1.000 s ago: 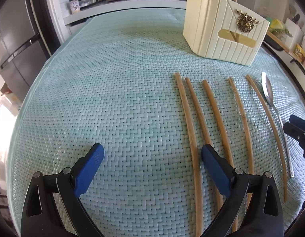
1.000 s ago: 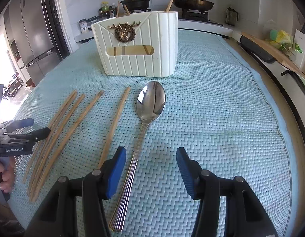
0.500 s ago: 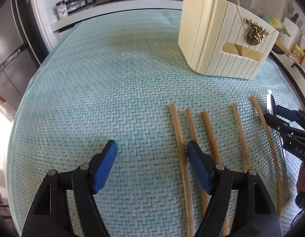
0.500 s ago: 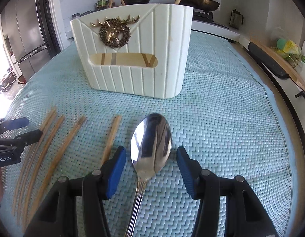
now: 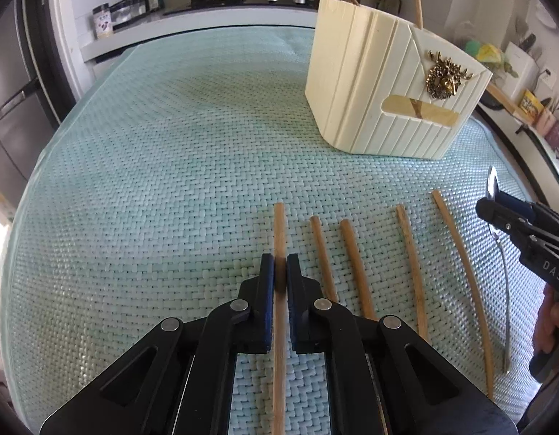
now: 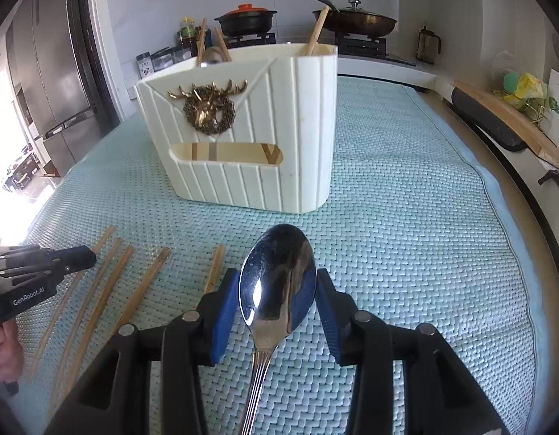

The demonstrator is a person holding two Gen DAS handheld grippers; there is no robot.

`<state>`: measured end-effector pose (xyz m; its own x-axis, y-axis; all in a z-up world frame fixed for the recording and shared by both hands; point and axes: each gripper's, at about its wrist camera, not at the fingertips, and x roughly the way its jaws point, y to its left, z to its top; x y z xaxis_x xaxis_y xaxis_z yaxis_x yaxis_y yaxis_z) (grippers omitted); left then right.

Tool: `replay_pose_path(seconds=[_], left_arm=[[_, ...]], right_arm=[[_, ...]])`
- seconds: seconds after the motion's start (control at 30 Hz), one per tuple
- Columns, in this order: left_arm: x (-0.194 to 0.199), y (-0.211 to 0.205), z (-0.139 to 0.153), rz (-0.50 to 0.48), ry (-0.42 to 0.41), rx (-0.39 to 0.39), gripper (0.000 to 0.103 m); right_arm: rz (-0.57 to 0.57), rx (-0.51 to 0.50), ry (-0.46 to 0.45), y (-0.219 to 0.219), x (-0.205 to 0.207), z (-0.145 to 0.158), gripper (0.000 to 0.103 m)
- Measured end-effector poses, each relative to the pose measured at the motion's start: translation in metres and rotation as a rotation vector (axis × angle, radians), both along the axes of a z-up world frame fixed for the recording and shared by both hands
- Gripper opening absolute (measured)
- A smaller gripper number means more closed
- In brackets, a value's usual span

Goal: Organize utensils
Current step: 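Grasp a wooden chopstick with the left tool while the right tool grasps the steel spoon, then lift and carry the chopstick with the left tool while the right tool carries the spoon to the holder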

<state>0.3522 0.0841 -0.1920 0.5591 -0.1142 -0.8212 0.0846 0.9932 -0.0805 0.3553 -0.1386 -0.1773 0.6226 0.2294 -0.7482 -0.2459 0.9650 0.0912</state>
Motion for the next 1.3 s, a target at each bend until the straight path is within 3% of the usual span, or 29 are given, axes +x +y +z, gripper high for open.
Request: replay_pose_path(seconds=[0.6,0.87,1.3], left_arm=[[-0.079,0.014,0.114,0.032,-0.250,-0.127,0.005],[-0.095,0.020,0.144,0.036,-0.320,-0.160,0.005],[-0.084,0.015,0.169,0.004,-0.374,-0.185,0.005]], right_arm=[[0.044,0.086,-0.226,-0.026,-0.076,0.096,0.042],[0.059,0.087,-0.298,-0.029,-0.104,0.122,0.042],[0.084,0.087,-0.361,-0.034,-0.104,0.155,0.042]])
